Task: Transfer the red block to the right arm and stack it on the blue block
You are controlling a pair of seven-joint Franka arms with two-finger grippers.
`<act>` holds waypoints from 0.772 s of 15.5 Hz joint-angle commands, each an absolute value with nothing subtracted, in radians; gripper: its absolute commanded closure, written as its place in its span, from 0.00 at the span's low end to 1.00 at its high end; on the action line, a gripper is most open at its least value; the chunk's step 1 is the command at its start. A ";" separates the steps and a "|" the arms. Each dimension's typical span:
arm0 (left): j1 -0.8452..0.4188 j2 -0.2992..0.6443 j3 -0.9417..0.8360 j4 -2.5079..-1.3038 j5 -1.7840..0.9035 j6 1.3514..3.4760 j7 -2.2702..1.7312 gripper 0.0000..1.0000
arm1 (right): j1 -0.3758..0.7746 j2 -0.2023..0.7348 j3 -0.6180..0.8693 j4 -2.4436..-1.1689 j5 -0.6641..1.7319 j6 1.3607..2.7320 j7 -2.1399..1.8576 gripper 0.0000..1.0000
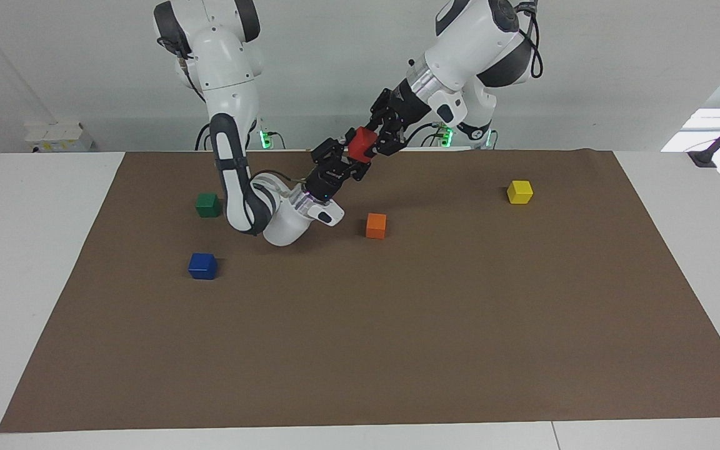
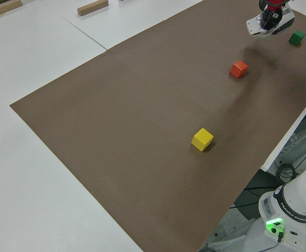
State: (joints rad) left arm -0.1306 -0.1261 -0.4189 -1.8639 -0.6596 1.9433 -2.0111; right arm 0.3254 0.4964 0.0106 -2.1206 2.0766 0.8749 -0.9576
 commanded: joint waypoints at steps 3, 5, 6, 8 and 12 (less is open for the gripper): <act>-0.120 -0.150 -0.264 -1.761 -0.672 1.817 -2.003 0.00 | 0.318 0.466 0.011 -2.121 2.088 0.900 -0.944 1.00; -0.115 -0.141 -0.125 -1.717 -0.669 1.743 -1.892 0.00 | 0.298 0.419 0.005 -2.125 2.068 1.003 -0.914 1.00; -0.114 -0.138 -0.086 -1.717 -0.667 1.732 -1.803 0.00 | 0.288 0.402 0.005 -2.122 2.063 1.055 -0.910 1.00; -0.092 -0.138 -0.061 -1.720 -0.562 1.732 -1.618 0.00 | 0.279 0.362 0.002 -2.120 2.060 1.119 -0.856 1.00; -0.091 -0.109 0.007 -1.715 -0.411 1.732 -1.321 0.00 | 0.200 0.305 0.002 -2.092 1.932 1.244 -0.783 1.00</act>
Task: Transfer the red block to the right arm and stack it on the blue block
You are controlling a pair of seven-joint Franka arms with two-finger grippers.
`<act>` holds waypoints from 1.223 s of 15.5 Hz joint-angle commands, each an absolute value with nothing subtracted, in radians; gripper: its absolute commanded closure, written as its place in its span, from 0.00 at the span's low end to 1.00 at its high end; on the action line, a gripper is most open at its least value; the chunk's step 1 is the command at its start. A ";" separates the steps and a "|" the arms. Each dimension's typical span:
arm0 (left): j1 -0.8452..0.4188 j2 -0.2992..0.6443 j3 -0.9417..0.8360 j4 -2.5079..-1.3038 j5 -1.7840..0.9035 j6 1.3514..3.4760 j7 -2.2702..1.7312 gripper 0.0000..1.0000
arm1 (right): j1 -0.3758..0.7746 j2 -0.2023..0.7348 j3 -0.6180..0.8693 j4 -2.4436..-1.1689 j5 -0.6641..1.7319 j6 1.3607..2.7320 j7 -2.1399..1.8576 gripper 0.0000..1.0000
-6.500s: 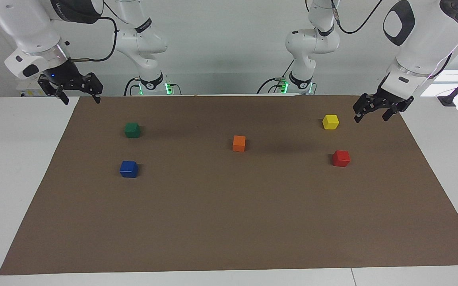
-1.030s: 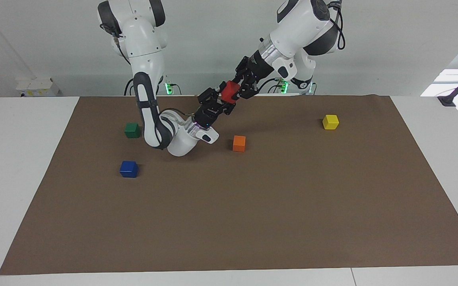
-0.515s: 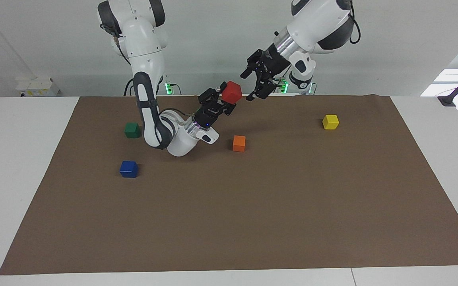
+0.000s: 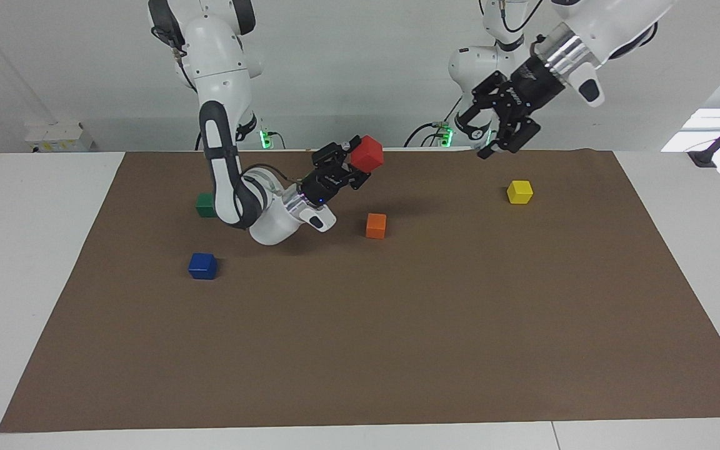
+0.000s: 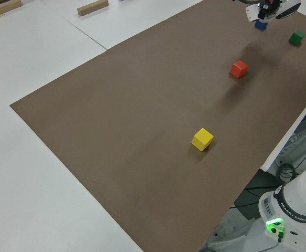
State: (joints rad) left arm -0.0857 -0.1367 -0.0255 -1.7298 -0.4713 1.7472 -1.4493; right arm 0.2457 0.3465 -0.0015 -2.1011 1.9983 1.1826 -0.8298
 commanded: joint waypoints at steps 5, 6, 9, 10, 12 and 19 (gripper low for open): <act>-0.094 0.030 0.080 -1.524 -0.237 1.623 -1.060 0.00 | 0.124 0.201 0.000 -2.059 1.740 1.394 -0.652 1.00; -0.095 0.061 0.080 -1.491 -0.203 1.606 -1.016 0.00 | 0.112 0.165 0.000 -2.057 1.691 1.431 -0.612 1.00; -0.097 0.127 0.122 -1.445 -0.124 1.568 -0.847 0.00 | 0.081 0.078 -0.002 -2.051 1.576 1.482 -0.502 1.00; -0.101 0.159 0.152 -1.383 -0.123 1.557 -0.826 0.00 | 0.069 0.049 -0.002 -2.039 1.513 1.499 -0.456 1.00; -0.098 0.233 0.161 -1.297 -0.101 1.534 -0.758 0.00 | 0.055 0.023 -0.002 -2.004 1.404 1.509 -0.378 1.00; -0.127 0.163 0.213 -1.475 -0.052 1.601 -0.445 0.00 | 0.074 -0.044 0.002 -1.889 0.917 1.615 -0.178 1.00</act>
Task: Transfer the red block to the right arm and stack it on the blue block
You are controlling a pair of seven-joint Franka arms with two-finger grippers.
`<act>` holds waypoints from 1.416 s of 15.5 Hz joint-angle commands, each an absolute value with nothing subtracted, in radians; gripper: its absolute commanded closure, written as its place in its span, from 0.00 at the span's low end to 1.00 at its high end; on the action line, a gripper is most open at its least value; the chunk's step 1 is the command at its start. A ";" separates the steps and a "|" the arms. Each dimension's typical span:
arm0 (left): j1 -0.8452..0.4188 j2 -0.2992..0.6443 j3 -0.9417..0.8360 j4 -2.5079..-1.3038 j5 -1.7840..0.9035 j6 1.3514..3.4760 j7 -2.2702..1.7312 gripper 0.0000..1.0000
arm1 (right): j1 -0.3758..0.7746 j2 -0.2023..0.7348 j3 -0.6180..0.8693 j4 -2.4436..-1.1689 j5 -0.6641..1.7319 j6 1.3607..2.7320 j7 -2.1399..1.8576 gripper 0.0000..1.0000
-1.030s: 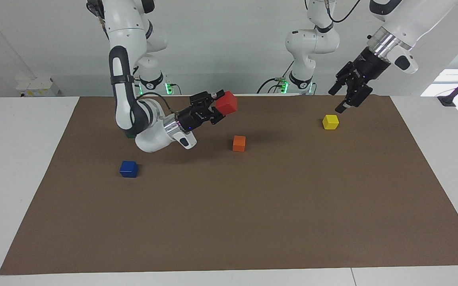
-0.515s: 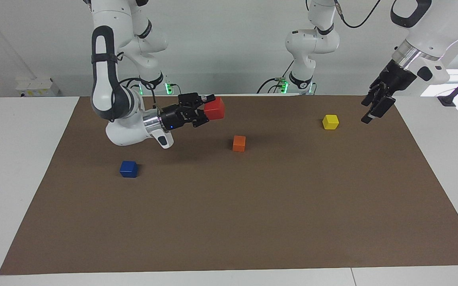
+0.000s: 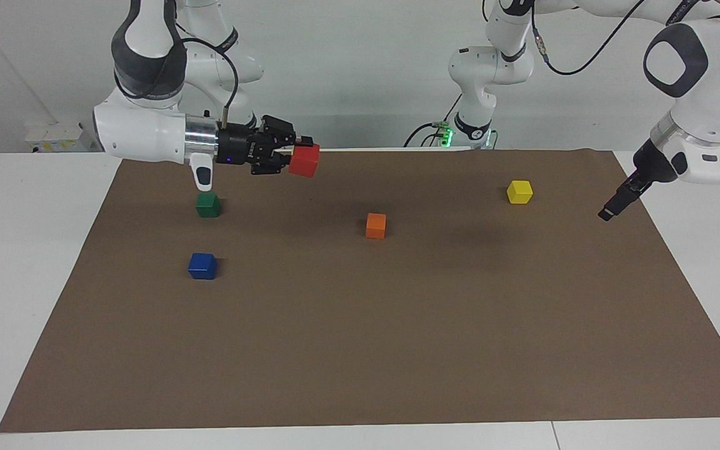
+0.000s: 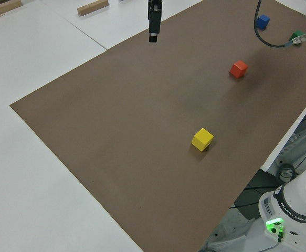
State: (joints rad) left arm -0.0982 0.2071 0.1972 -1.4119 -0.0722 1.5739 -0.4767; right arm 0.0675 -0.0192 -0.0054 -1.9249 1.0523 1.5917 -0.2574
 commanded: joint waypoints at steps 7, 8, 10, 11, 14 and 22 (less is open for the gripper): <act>-0.143 0.176 0.203 -1.432 -0.057 1.600 -0.092 0.00 | 0.075 -0.066 0.012 -1.813 0.383 1.621 -0.042 1.00; -0.146 0.182 0.201 -1.405 -0.058 1.553 -0.089 0.00 | 0.081 -0.067 0.012 -1.821 0.323 1.640 -0.029 1.00; -0.140 0.167 0.195 -1.407 -0.069 1.506 -0.078 0.00 | 0.094 -0.067 0.012 -1.828 0.200 1.655 -0.025 1.00; -0.137 0.140 0.195 -1.419 -0.071 1.487 -0.074 0.00 | 0.100 -0.067 0.014 -1.829 0.119 1.657 -0.020 1.00; -0.144 0.091 0.206 -1.474 -0.069 1.480 -0.008 0.00 | 0.124 -0.069 0.012 -1.877 -0.030 1.693 -0.020 1.00; -0.055 0.041 -0.001 -1.544 0.015 1.534 -0.008 0.00 | 0.046 0.107 0.012 -1.891 -0.104 1.830 0.054 1.00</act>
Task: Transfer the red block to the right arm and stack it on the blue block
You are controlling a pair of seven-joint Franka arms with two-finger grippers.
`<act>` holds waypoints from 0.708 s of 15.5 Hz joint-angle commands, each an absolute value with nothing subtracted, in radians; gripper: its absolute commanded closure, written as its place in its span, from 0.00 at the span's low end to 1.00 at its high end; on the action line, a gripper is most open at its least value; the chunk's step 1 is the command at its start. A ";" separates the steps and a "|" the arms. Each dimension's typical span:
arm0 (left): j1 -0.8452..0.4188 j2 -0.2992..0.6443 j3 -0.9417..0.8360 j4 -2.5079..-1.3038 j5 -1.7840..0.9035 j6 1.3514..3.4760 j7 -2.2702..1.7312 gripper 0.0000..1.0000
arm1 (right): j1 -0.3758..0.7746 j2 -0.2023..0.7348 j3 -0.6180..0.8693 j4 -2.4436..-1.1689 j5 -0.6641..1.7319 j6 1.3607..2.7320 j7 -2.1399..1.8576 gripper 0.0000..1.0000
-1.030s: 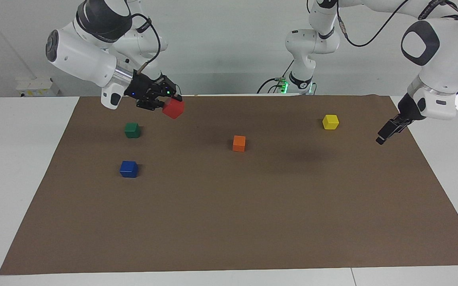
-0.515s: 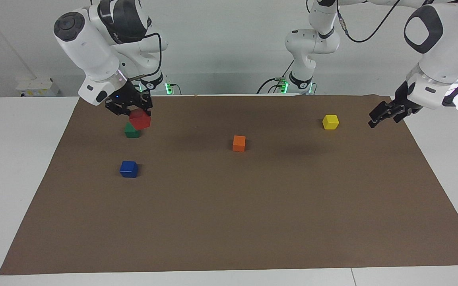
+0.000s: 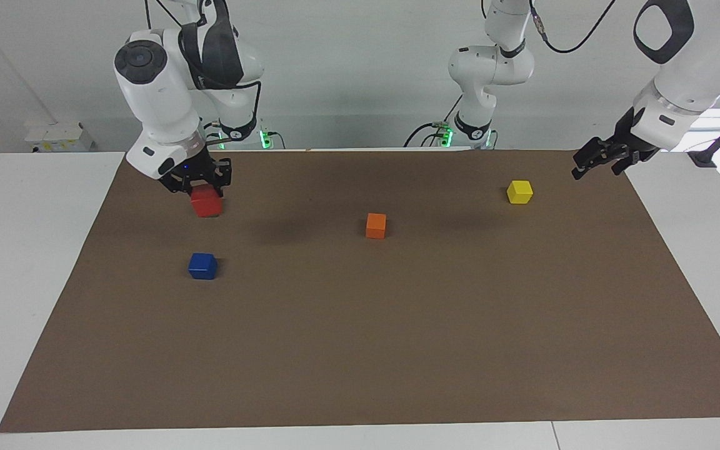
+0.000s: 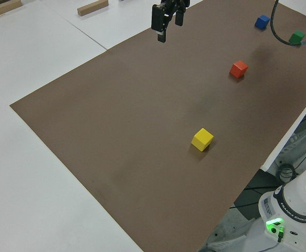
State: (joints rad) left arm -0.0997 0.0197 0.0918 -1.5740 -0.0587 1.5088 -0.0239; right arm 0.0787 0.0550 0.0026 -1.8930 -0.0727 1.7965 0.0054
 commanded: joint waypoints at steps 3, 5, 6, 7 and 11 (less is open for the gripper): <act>-0.055 0.041 -0.023 -1.549 0.048 1.528 -0.055 0.00 | 0.041 0.161 0.012 -1.890 -0.133 1.864 0.101 1.00; -0.054 0.044 -0.037 -1.546 0.029 1.531 -0.161 0.00 | 0.040 0.192 0.012 -1.888 -0.133 1.874 0.120 1.00; -0.054 0.040 -0.035 -1.551 0.026 1.528 -0.161 0.00 | 0.040 0.199 0.012 -1.884 -0.135 1.878 0.118 1.00; -0.058 0.037 -0.035 -1.551 0.026 1.514 -0.158 0.00 | 0.038 0.212 0.012 -1.879 -0.133 1.881 0.118 1.00; -0.051 -0.023 -0.035 -1.597 0.026 1.479 -0.160 0.00 | 0.012 0.262 0.011 -1.879 -0.132 1.927 0.115 1.00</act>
